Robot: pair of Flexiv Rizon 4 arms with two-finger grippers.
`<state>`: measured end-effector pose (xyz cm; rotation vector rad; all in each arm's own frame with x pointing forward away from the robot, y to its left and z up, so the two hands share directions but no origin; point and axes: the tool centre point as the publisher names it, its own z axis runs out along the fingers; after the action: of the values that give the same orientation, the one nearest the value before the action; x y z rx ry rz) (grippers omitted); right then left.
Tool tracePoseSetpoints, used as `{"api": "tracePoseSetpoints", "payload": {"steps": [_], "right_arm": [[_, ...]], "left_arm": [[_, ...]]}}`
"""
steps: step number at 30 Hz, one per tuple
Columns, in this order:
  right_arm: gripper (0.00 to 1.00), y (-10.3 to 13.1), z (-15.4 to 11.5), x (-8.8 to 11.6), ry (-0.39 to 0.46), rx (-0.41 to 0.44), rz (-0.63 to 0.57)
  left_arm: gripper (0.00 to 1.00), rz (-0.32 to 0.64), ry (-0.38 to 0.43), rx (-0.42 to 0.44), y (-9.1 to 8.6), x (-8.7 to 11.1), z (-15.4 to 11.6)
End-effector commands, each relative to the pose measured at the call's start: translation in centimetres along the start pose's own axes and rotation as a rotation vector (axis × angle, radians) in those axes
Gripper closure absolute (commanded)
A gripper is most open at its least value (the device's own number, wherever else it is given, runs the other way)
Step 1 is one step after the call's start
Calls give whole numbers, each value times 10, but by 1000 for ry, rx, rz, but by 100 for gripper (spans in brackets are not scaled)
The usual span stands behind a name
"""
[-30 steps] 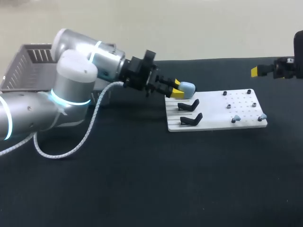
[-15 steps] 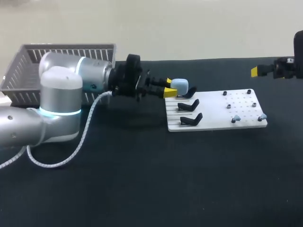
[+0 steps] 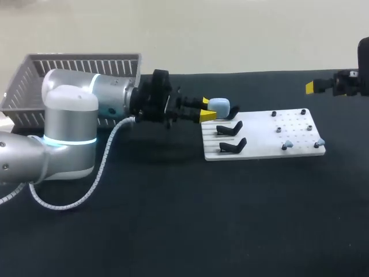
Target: Pick up each earbud case from the left stands, insert the matching earbuds, close the lid, and place the case in the box.
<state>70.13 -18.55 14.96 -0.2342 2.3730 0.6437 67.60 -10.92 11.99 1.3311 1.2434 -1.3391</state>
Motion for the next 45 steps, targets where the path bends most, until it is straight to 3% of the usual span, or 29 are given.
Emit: {"api": "tracePoseSetpoints", "payload": {"steps": [1, 7, 15, 21, 24, 34, 45], "right_arm": [[0, 0, 0, 0, 0, -1, -1], [0, 0, 0, 0, 0, -1, -1], [0, 63, -31, 33, 21, -64, -175], [0, 105, -34, 53, 45, -110, -241], [0, 119, -31, 57, 61, -78, -240], [0, 160, -3, 59, 111, -110, -216], [0, 178, 40, 52, 182, -131, -214]], "left_arm": [[100, 6, 0, -20, -4, 0, 1], [100, 6, 0, -20, -4, 0, 1], [100, 6, 0, -20, -4, 0, 1], [100, 6, 0, -20, -4, 0, 1], [100, 6, 0, -20, -4, 0, 1], [100, 6, 0, -20, -4, 0, 1], [100, 6, 0, -20, -4, 0, 1]]}}
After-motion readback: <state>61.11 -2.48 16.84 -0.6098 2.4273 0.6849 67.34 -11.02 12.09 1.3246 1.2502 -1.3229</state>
